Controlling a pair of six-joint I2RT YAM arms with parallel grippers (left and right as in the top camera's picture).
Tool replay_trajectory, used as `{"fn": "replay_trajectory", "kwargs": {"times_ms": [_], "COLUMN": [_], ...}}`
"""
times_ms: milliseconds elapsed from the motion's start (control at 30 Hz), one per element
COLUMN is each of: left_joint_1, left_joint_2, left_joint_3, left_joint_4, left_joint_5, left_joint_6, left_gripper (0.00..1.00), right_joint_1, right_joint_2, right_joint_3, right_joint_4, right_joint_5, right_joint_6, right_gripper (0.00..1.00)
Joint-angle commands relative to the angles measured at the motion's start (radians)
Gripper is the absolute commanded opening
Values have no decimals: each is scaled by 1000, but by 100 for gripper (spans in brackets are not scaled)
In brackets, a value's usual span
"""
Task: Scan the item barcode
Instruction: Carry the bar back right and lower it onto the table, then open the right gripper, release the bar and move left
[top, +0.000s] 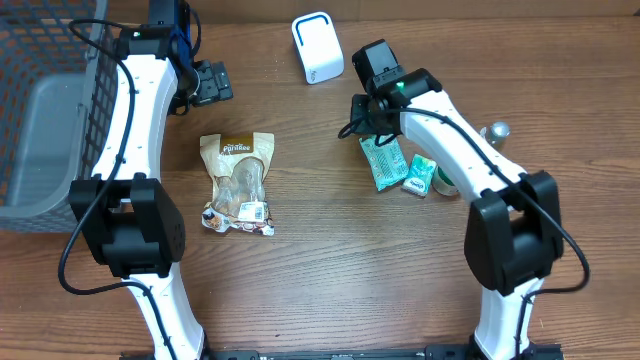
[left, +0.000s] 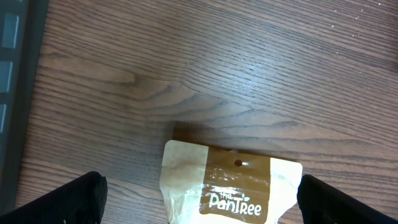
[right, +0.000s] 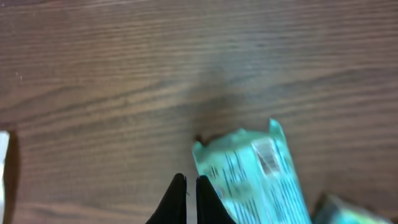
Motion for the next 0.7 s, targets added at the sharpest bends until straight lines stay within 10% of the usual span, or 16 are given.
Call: {"fn": "replay_trajectory", "kwargs": {"times_ms": [0,667], "left_joint_1": [-4,-4], "left_joint_2": [-5,-5], "left_joint_3": [13,13], "left_joint_4": [1,1], "left_joint_5": [-10,-10], "left_joint_6": [19,19], "left_gripper": [100,99], "right_joint_1": [4,-30], "right_joint_2": [69,160], "right_joint_3": [-10,40], "right_joint_4": [30,-223], "right_joint_5": [10,193], "right_joint_6": [-13,-13], "right_gripper": [4,7]}}
